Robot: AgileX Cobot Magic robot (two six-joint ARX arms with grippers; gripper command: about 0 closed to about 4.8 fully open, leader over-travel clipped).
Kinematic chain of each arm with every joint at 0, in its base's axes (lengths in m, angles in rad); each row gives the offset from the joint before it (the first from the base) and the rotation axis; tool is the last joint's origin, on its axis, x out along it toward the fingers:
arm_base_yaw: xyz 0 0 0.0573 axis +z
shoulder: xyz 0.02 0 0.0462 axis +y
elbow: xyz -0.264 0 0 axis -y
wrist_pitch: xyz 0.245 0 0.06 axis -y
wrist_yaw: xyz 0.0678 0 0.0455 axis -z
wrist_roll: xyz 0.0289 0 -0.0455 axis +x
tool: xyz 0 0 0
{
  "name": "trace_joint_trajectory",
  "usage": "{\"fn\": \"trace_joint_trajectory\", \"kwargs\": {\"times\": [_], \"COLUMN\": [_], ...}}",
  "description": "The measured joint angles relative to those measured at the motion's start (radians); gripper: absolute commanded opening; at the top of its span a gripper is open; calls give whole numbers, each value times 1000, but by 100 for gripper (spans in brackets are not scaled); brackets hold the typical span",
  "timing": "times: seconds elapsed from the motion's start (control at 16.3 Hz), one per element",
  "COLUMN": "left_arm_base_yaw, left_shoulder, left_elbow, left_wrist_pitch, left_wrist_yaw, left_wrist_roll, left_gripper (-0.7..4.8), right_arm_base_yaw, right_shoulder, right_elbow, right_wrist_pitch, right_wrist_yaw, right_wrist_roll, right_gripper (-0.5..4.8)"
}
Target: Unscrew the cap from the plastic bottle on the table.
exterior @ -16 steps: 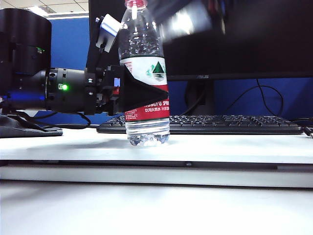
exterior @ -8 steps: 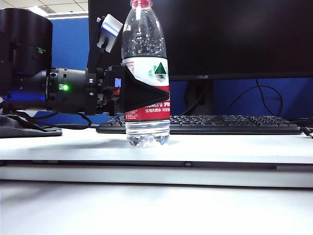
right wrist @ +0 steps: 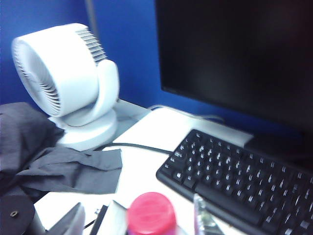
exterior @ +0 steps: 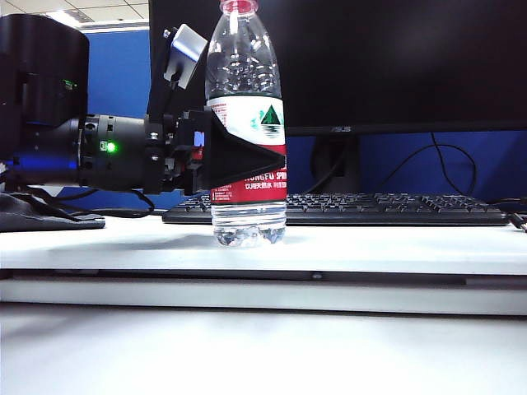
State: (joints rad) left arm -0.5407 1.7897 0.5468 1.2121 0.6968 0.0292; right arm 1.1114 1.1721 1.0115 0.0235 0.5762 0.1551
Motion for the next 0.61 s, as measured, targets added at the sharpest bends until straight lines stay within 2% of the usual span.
{"fn": "trace_joint_trajectory", "kwargs": {"times": [0.25, 0.43, 0.61], "left_arm_base_yaw": [0, 0, 0], "left_shoulder": [-2, -3, -4], "left_elbow": [3, 3, 3], "left_wrist_pitch": [-15, -24, -26], "left_wrist_yaw": [0, 0, 3], "left_wrist_roll": [0, 0, 0], "left_gripper": [277, 277, 277], "right_arm_base_yaw": [5, 5, 5], "right_shoulder": [59, 79, 122], "right_elbow": [-1, -1, -1], "right_wrist_pitch": [21, 41, 69], "right_wrist_yaw": [29, 31, 77], "right_wrist_roll": [55, 59, 60], "right_gripper": [310, 310, 305]}}
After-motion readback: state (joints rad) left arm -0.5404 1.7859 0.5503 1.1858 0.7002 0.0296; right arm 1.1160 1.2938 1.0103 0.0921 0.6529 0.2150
